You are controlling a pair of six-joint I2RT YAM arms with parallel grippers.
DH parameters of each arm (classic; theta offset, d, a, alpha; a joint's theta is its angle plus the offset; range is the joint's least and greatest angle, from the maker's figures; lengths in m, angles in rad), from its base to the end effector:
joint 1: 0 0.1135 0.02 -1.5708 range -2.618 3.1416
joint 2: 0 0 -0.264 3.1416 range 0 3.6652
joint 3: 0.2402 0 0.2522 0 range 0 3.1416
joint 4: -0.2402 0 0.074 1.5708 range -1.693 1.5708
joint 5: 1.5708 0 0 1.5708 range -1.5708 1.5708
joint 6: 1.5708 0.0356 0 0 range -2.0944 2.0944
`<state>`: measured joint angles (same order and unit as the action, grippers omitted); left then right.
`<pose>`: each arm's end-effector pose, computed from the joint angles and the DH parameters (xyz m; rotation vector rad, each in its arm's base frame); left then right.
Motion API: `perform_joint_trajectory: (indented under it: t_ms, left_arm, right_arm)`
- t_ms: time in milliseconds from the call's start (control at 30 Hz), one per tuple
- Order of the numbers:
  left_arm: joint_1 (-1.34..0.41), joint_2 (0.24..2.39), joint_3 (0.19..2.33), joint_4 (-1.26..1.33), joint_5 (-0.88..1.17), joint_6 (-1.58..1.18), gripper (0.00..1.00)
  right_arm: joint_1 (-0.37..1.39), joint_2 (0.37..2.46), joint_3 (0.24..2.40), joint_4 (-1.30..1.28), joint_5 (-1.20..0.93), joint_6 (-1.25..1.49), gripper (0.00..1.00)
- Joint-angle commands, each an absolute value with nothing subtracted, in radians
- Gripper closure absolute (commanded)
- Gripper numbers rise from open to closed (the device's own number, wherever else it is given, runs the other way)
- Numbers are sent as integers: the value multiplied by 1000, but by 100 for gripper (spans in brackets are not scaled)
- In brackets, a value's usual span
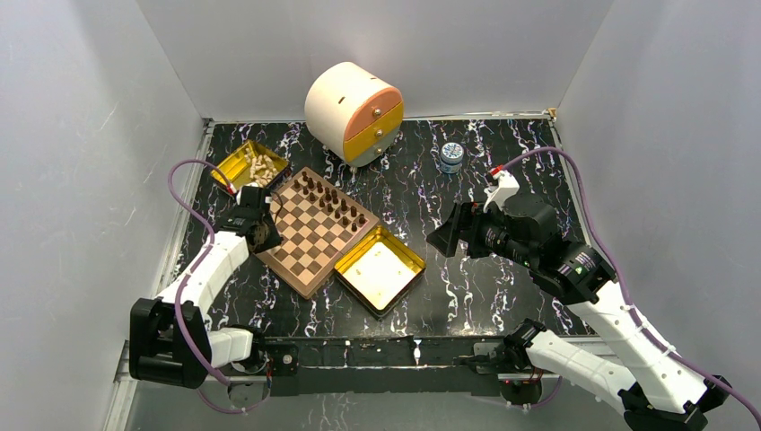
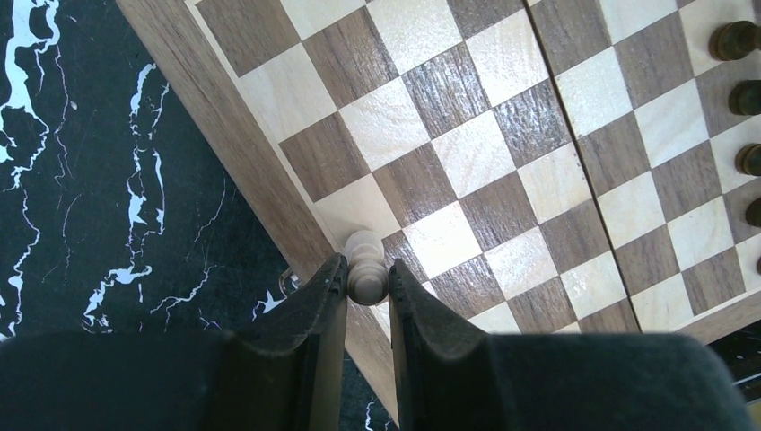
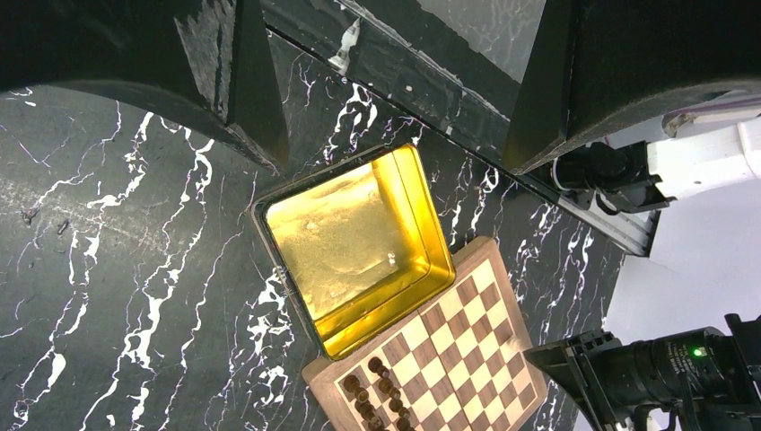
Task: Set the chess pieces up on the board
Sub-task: Place the chess piece on the chessboard.
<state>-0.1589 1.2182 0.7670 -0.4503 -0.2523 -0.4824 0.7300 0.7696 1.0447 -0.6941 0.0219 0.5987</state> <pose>0.2411 -0.0296 0.2234 -0.4973 2.3820 0.0262 0.1123 0.0994 0.3769 -0.1222 2.0848 0.8180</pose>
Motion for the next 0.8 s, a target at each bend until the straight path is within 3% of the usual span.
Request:
perform_joint_trajectory:
  t_ms: [0, 767]
  left_arm:
    - [-168, 1174, 767, -458, -260, -489, 81]
    - [-198, 1202, 771, -466, -342, -503, 80]
  right_arm:
    - [737, 763, 1060, -659, 15, 594, 1]
    - [735, 764, 1059, -652, 6, 587, 1]
